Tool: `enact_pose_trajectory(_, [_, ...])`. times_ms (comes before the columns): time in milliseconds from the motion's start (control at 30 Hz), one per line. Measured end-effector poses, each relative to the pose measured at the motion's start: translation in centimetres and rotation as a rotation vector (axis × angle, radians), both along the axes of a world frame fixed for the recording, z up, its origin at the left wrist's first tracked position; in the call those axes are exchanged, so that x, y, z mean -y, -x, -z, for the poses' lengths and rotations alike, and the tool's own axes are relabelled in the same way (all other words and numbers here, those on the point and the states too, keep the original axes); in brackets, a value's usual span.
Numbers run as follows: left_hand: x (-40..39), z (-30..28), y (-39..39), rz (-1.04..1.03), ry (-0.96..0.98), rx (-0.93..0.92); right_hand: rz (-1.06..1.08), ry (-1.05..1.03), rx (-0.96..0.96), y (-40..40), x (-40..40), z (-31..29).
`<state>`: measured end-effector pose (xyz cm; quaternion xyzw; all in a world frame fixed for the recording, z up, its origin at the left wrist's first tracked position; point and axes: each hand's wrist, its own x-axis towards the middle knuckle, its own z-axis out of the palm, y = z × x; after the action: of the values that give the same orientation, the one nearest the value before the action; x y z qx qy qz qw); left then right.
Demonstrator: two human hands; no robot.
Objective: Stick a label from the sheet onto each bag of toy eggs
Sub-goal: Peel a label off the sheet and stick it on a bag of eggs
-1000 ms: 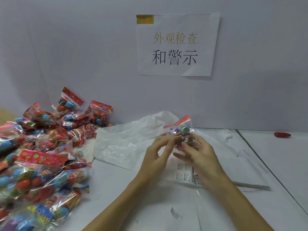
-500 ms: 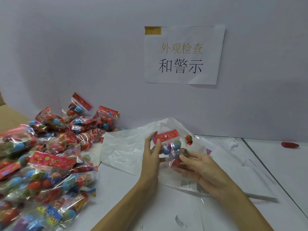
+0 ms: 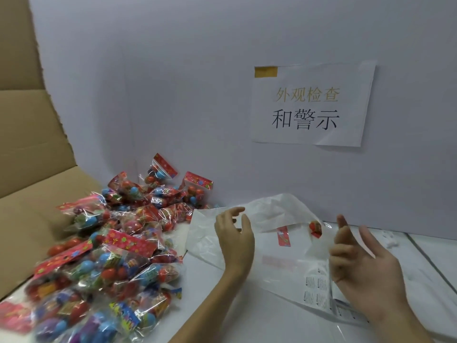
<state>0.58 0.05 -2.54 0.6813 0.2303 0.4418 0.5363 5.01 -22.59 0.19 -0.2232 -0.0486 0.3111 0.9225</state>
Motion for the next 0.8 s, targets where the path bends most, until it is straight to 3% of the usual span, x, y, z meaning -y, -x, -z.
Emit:
enact_pose_trajectory(67, [-3.0, -1.6, -1.4, -0.147, -0.123, -0.146, -0.033, 0.084, 0.005, 0.2, -0.8, 0.2])
enact_pose_trajectory(200, [-11.8, -5.4, -3.3, -0.292, -0.320, -0.699, -0.043, 0.180, 0.043, 0.3, -1.3, 0.5])
enact_pose_trajectory(300, [-17.8, -6.9, -2.9, -0.254, -0.351, -1.057, -0.026, 0.214, 0.063, -0.2, -1.2, 0.4])
enact_pose_trajectory(367, [-19.6, -7.0, -2.5, -0.194, -0.420, -1.126, -0.013, 0.205, 0.078, -0.7, -1.1, 0.1])
enact_pose_trajectory(467, [-19.1, -6.8, -2.0, -0.178, -0.536, -1.019, -0.001, 0.181, 0.089, -0.8, -1.0, 0.2])
enact_pose_trajectory(533, [-17.6, -6.9, -2.0, -0.181, -0.492, -0.874, 0.001, 0.201, 0.087, -0.6, -1.1, 0.3])
enact_pose_trajectory(667, [-10.9, -8.5, -1.9, -0.121, -0.435, -0.419, 0.010, 0.273, 0.100, -0.2, -1.4, 0.3])
enact_pose_trajectory(800, [-1.7, -7.6, 0.9, 0.155, -0.458, 0.050, -0.043, 0.332, 0.189, 0.1, -1.6, 1.2])
